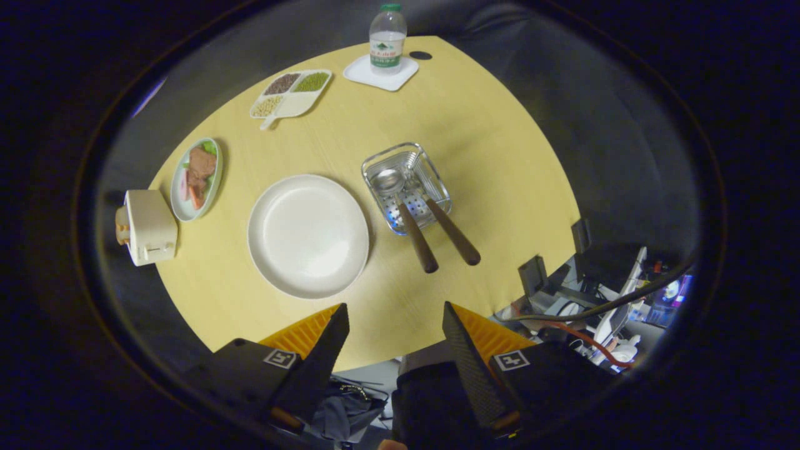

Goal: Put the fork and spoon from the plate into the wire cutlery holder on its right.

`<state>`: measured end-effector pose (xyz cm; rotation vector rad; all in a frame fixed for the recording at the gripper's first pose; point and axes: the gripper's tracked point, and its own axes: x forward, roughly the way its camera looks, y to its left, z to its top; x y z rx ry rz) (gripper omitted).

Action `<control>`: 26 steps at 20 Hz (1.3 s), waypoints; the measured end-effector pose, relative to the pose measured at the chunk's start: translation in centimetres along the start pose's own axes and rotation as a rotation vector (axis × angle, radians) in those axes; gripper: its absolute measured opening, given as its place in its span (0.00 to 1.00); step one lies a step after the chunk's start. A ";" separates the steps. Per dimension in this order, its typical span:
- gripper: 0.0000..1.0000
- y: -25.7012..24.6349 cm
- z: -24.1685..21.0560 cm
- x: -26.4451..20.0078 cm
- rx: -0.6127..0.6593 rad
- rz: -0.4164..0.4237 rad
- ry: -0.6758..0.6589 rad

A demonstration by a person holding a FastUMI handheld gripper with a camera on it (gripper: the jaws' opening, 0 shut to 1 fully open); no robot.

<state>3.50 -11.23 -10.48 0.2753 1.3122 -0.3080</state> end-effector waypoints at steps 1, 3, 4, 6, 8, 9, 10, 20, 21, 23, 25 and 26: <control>0.97 0.2 0.3 -0.2 0.003 0.003 -0.052; 0.97 1.2 1.8 -0.6 0.009 0.041 -0.188; 0.97 1.8 2.8 -1.0 0.009 0.071 -0.267; 0.97 2.2 4.4 -1.7 -0.014 0.117 -0.424; 0.96 2.5 5.7 -2.5 -0.042 0.160 -0.576; 0.95 3.0 6.4 -3.0 -0.054 0.192 -0.650; 0.95 3.7 7.1 -3.8 -0.064 0.235 -0.727; 0.93 8.7 7.5 -9.7 -0.192 0.517 -1.236; 0.93 8.7 7.3 -10.4 -0.208 0.522 -1.286; 0.93 9.2 6.4 -11.5 -0.247 0.546 -1.371; 0.93 9.7 5.4 -12.1 -0.268 0.576 -1.426; 0.93 9.6 5.0 -12.3 -0.270 0.582 -1.434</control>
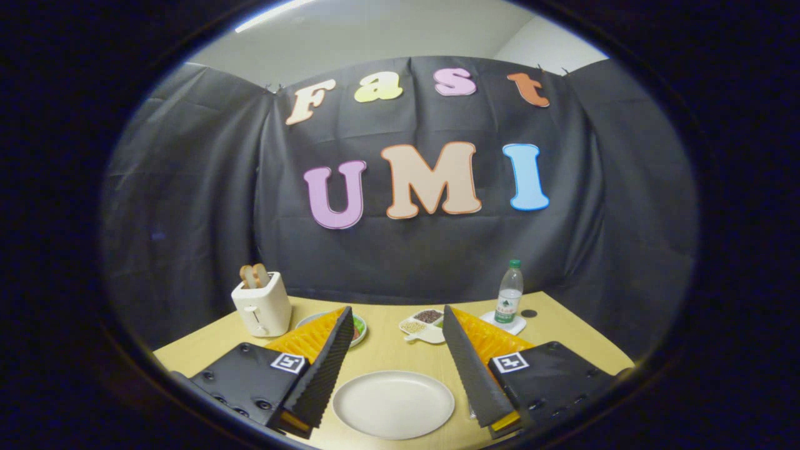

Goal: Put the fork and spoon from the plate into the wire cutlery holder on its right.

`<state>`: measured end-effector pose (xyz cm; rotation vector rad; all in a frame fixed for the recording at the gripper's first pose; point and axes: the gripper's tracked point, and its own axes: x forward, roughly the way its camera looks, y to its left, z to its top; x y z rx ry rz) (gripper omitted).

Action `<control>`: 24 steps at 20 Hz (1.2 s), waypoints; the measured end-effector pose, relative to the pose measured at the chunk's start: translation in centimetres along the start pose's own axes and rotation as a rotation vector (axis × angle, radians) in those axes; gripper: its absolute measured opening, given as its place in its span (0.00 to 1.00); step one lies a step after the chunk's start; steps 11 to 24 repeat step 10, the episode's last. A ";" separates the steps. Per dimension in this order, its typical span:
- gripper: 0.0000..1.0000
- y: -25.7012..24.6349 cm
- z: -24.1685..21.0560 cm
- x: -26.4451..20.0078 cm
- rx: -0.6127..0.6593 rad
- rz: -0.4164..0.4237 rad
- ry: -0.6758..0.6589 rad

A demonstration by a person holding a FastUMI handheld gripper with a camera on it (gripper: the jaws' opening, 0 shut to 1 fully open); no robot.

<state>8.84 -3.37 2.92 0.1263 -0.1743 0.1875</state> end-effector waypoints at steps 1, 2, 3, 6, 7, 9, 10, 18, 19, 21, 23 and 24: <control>0.93 0.1 -0.2 -0.4 -0.002 0.001 0.000; 0.93 0.3 -0.5 -0.6 -0.007 0.000 0.000; 0.93 0.4 -0.8 -0.5 -0.013 -0.004 -0.001; 0.93 0.9 -1.5 -0.4 -0.023 -0.012 0.013; 0.93 1.1 -1.6 -0.4 -0.028 -0.016 0.015; 0.93 1.3 -1.7 -0.5 -0.035 -0.024 0.014; 0.93 1.3 -1.7 -0.4 -0.035 -0.029 0.015; 0.93 1.3 -1.7 -0.4 -0.035 -0.029 0.015; 0.93 1.3 -1.7 -0.4 -0.035 -0.029 0.015; 0.93 1.3 -1.7 -0.4 -0.035 -0.029 0.015; 0.93 1.3 -1.7 -0.4 -0.035 -0.029 0.015; 0.93 1.3 -1.7 -0.4 -0.035 -0.029 0.015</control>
